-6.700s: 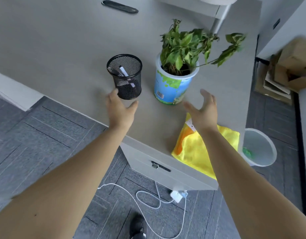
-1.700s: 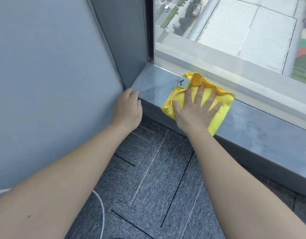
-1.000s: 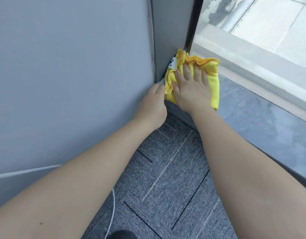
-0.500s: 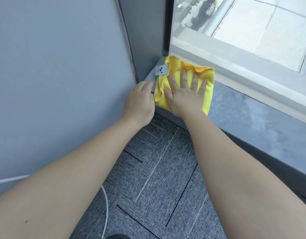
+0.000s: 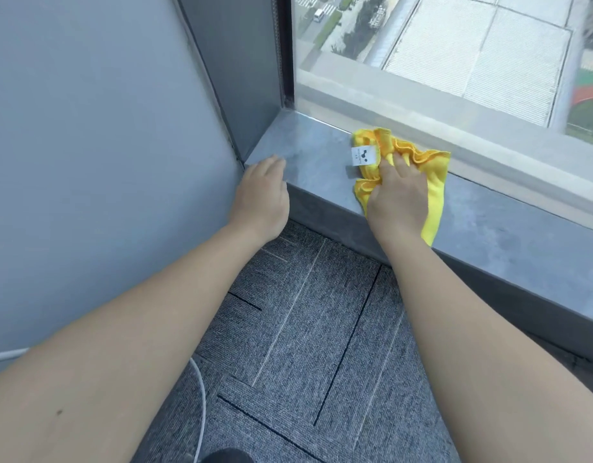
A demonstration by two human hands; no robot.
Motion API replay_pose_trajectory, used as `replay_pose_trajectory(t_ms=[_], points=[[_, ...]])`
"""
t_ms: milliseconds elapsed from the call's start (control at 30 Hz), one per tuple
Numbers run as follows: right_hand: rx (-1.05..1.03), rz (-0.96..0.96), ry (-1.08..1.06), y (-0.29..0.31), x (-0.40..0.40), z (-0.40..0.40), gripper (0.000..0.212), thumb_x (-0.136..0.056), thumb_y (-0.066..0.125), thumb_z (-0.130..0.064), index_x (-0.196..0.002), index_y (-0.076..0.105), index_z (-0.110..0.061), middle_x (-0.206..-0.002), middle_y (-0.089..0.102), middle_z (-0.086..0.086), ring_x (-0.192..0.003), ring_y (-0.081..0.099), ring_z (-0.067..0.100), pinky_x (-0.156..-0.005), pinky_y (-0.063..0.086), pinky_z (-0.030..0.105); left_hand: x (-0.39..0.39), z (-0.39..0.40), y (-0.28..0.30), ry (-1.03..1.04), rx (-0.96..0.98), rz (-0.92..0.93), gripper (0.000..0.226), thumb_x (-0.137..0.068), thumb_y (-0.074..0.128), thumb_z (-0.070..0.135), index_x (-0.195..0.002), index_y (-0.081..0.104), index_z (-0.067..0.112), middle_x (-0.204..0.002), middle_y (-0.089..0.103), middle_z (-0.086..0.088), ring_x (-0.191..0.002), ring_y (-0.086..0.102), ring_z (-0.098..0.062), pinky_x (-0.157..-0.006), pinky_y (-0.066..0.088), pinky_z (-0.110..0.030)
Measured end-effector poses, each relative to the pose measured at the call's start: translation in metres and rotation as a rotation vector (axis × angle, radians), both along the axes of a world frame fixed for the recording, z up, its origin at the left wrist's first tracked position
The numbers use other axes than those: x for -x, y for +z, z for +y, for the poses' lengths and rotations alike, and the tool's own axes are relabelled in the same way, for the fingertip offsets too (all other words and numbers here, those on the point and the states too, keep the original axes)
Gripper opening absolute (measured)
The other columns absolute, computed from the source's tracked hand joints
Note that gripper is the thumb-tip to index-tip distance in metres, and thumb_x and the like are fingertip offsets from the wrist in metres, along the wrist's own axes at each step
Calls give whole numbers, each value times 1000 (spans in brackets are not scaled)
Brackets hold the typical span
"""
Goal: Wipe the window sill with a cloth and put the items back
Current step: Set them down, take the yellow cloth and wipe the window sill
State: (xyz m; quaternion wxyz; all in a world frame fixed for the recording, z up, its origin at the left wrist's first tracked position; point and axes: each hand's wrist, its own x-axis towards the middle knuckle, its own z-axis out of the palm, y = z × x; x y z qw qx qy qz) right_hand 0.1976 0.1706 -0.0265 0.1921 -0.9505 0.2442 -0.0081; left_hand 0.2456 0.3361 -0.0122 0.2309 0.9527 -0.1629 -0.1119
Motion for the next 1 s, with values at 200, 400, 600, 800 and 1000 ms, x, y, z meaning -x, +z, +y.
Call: replay_pose_trajectory(t_ms=[200, 400, 600, 800, 1000], points=[[99, 220, 161, 0, -20, 23, 52, -96, 17, -40, -147, 14, -27, -160, 0, 0, -147, -7, 28, -117, -7, 50, -5, 12, 0, 34, 23, 11, 42, -93, 34, 10, -133, 37, -1, -147, 37, -16, -137, 31, -27, -112, 20, -33], [151, 220, 437, 0, -17, 37, 55, -96, 18, -47, -147, 6, -34, -160, -6, -5, -147, -11, 23, -117, -10, 47, -3, 5, 4, 29, 45, -5, 37, -93, 35, 15, -123, 46, -4, -136, 47, -19, -127, 40, -32, -104, 26, -35], [116, 228, 378, -1, 9, 21, 55, -97, 19, -44, -148, 1, -31, -160, -5, -4, -147, -10, 18, -119, -8, 42, 10, -13, 9, -26, 34, 17, 43, -95, 31, 17, -134, 35, 0, -148, 34, -15, -138, 28, -25, -111, 15, -29], [105, 302, 139, 3, 54, -26, 56, -95, 17, -49, -147, 1, -33, -160, -8, -4, -147, -11, 26, -115, -10, 52, 29, -45, 5, -176, -63, 42, 45, -96, 29, 22, -139, 30, 11, -154, 24, -9, -144, 12, -28, -118, 7, -40], [49, 393, -192, 5, 81, -58, 59, -94, 15, -52, -148, 0, -31, -159, -14, -1, -145, -17, 33, -106, -12, 68, 40, -68, 3, -309, -174, 83, 44, -96, 24, 29, -138, 33, 17, -156, 19, -4, -145, 5, -31, -118, 3, -42]])
